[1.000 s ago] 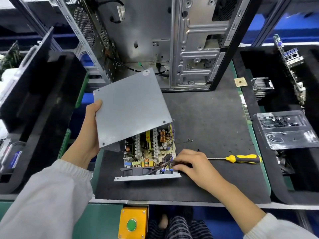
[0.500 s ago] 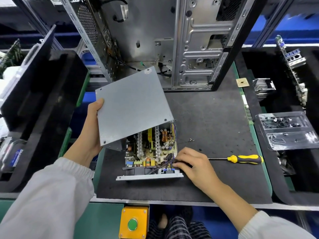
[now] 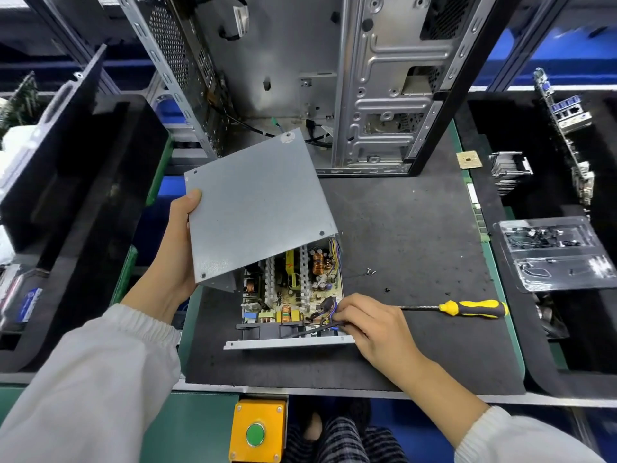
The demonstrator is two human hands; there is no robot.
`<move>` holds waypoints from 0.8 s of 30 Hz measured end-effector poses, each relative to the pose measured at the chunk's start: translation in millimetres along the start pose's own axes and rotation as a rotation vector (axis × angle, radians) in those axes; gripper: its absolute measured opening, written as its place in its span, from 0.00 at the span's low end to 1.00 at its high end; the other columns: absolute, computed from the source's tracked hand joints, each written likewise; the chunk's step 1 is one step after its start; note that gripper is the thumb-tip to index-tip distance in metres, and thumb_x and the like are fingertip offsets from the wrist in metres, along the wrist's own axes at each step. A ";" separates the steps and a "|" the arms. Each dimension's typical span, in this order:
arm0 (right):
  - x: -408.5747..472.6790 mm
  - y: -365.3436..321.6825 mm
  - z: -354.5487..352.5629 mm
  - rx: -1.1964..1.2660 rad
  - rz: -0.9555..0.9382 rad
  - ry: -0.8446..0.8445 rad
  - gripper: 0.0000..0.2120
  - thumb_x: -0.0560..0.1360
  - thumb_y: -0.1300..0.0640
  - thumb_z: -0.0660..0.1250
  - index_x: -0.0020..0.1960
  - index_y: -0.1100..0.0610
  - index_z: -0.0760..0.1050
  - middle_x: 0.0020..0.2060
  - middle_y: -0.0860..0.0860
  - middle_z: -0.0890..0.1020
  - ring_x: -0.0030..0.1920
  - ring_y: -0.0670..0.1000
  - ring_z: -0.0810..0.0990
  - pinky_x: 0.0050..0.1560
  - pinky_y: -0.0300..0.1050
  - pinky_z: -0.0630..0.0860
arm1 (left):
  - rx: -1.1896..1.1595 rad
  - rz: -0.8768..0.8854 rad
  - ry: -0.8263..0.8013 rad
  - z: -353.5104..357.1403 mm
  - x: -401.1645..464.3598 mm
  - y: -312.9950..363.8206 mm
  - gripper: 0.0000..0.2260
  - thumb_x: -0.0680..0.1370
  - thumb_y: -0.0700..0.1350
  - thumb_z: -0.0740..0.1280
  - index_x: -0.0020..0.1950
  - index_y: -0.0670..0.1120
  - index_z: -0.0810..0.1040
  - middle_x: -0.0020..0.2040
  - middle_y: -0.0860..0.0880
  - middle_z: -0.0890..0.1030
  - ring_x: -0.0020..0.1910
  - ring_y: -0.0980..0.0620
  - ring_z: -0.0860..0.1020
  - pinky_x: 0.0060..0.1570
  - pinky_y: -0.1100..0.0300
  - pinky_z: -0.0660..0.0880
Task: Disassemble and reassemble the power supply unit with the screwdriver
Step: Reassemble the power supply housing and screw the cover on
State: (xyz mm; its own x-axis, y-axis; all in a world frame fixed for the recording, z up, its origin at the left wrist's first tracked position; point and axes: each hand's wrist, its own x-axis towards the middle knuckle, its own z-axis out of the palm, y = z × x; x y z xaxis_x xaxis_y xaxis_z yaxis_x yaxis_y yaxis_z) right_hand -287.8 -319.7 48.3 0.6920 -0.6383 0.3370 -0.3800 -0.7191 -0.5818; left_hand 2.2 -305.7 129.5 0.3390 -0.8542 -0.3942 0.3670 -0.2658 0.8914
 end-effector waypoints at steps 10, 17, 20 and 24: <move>1.3 -3.1 -7.2 -0.059 0.006 -0.140 0.04 0.70 0.66 0.71 0.43 0.60 0.81 0.42 0.53 0.79 0.39 0.55 0.78 0.35 0.46 0.77 | 0.037 0.001 0.009 0.0 -6.2 5.3 0.18 0.80 0.62 0.55 0.55 0.57 0.81 0.52 0.52 0.85 0.46 0.51 0.84 0.39 0.53 0.82; 54.3 -34.9 -81.3 0.671 0.581 0.052 0.23 0.72 0.40 0.68 0.65 0.41 0.72 0.53 0.44 0.82 0.54 0.44 0.80 0.58 0.46 0.74 | 0.097 -0.002 0.011 -6.5 -47.9 7.1 0.19 0.74 0.68 0.59 0.49 0.59 0.84 0.45 0.51 0.86 0.39 0.52 0.85 0.29 0.61 0.79; 76.5 -56.8 -78.9 1.050 0.848 -0.225 0.49 0.58 0.24 0.67 0.73 0.42 0.59 0.68 0.45 0.72 0.68 0.49 0.69 0.65 0.51 0.65 | 0.140 -0.056 -0.027 11.8 -57.9 2.9 0.20 0.76 0.67 0.56 0.54 0.57 0.81 0.45 0.50 0.86 0.38 0.51 0.85 0.29 0.60 0.78; 75.8 -56.0 -74.3 0.994 0.880 -0.120 0.42 0.62 0.35 0.73 0.71 0.50 0.66 0.63 0.47 0.76 0.65 0.51 0.73 0.66 0.50 0.65 | 0.249 -0.063 -0.029 24.2 -58.5 4.5 0.25 0.69 0.68 0.59 0.56 0.54 0.80 0.51 0.48 0.86 0.50 0.46 0.84 0.50 0.50 0.79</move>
State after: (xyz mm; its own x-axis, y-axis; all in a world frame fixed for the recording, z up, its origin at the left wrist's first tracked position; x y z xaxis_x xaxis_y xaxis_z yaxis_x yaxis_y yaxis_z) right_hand -259.7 -348.3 161.4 0.5177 -0.7190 -0.4636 -0.1543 0.4546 -0.8773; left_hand -36.9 -267.8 162.0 0.2963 -0.8438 -0.4474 0.1609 -0.4177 0.8942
